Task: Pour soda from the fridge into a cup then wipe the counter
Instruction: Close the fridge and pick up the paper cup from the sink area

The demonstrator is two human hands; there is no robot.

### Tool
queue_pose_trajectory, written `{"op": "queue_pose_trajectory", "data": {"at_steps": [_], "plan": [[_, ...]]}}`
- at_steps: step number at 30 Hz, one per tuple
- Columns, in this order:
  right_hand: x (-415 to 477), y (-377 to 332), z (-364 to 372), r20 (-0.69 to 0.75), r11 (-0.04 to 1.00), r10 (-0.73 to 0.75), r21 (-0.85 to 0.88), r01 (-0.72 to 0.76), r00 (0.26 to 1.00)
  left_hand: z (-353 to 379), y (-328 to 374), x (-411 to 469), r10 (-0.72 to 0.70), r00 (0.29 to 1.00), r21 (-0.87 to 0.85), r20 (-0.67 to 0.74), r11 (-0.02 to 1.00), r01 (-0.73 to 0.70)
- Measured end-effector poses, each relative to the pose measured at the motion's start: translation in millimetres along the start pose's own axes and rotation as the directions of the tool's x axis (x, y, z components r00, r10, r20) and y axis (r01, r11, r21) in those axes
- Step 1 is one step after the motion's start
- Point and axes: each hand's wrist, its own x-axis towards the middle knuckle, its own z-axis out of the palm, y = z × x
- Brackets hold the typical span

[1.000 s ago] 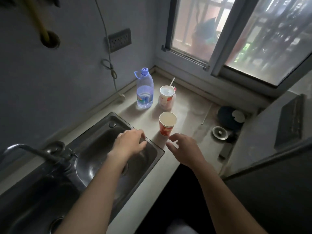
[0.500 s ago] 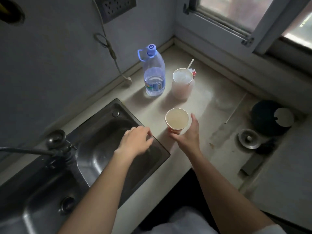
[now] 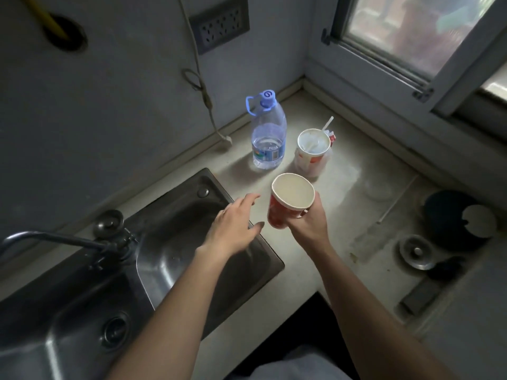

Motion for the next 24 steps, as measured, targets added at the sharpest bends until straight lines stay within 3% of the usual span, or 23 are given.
{"op": "queue_pose_trajectory", "data": {"at_steps": [5, 11, 24], "plan": [[-4.6, -42.7, 12.0, 0.073, 0.989, -0.145, 0.011, 0.145, 0.987, -25.1, 5.9, -18.7, 0.090, 0.984, -0.189, -0.154, 0.975, -0.119], [-37.4, -74.5, 47.6, 0.178, 0.962, -0.273, 0.044, 0.269, 0.946, -45.8, -12.9, -66.8, 0.043, 0.930, -0.277, -0.366, 0.949, -0.153], [-149.6, -97.8, 158.2, 0.480, 0.924, -0.337, 0.005, 0.381, 0.810, -57.9, -102.7, -202.4, -0.245, 0.808, -0.353, -0.536, 0.934, 0.049]]}}
